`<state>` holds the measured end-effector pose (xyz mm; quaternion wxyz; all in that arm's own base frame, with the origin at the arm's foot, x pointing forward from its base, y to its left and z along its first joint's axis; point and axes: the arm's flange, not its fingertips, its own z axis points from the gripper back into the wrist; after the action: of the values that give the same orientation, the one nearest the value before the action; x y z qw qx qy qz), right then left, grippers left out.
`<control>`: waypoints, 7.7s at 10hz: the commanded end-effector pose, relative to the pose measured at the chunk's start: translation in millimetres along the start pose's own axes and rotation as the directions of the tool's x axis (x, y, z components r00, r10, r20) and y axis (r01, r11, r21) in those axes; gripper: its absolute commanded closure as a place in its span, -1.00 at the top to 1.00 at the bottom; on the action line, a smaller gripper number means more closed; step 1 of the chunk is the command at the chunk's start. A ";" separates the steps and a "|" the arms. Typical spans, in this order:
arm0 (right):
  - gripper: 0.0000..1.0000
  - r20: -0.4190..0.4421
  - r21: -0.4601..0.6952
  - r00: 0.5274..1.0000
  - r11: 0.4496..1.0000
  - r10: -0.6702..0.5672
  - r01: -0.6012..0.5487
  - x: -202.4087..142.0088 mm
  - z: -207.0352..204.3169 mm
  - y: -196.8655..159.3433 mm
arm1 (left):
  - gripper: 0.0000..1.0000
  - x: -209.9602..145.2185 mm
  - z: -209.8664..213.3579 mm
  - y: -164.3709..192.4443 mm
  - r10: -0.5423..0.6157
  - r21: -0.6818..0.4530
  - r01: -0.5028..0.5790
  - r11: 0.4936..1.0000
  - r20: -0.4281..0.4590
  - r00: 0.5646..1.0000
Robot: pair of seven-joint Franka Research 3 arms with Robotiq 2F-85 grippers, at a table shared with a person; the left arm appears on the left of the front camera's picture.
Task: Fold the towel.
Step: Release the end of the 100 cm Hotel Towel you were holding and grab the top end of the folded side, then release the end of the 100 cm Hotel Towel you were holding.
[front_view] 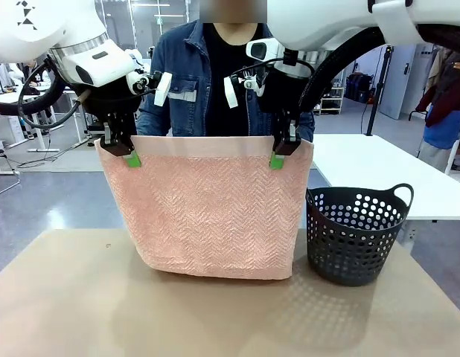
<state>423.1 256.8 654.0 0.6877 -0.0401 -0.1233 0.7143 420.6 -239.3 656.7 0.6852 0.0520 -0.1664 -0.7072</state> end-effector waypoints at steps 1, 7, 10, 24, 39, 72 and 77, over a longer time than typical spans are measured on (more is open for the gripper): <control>-1.00 0.000 -0.003 1.000 1.000 0.000 0.000 0.1 1.3 -0.9 | -1.00 -0.4 1.4 -0.1 0.000 0.003 0.000 1.000 0.001 1.000; -1.00 0.000 -0.003 1.000 1.000 0.000 0.000 0.1 1.3 -0.9 | -1.00 -0.4 1.4 -0.1 0.000 0.003 0.000 1.000 0.001 1.000; -1.00 0.000 -0.003 1.000 1.000 0.000 0.000 0.1 1.3 -0.9 | -1.00 -0.4 1.4 -0.1 0.000 0.003 0.000 1.000 0.001 1.000; 1.00 0.016 -0.108 1.000 0.994 0.008 -0.006 -1.1 36.1 12.2 | 1.00 0.3 38.6 -6.1 0.008 0.098 -0.010 0.995 0.027 1.000; 0.94 0.026 -0.029 1.000 1.000 -0.011 0.012 3.3 14.7 -48.4 | 1.00 9.6 19.3 48.1 -0.022 0.014 0.022 1.000 0.014 1.000; -1.00 0.027 -0.021 0.999 0.999 -0.029 0.029 1.7 2.1 -49.3 | -1.00 2.5 7.7 44.1 0.000 -0.001 0.000 1.000 -0.001 1.000; -1.00 0.027 -0.021 0.999 0.999 -0.029 0.029 1.7 2.1 -49.3 | -1.00 2.5 7.7 44.1 0.000 -0.001 0.000 1.000 -0.001 1.000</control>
<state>472.8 261.3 664.8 0.6972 -0.0280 -0.1415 0.7022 460.1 -242.0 675.7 0.6866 0.0487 -0.1640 -0.7067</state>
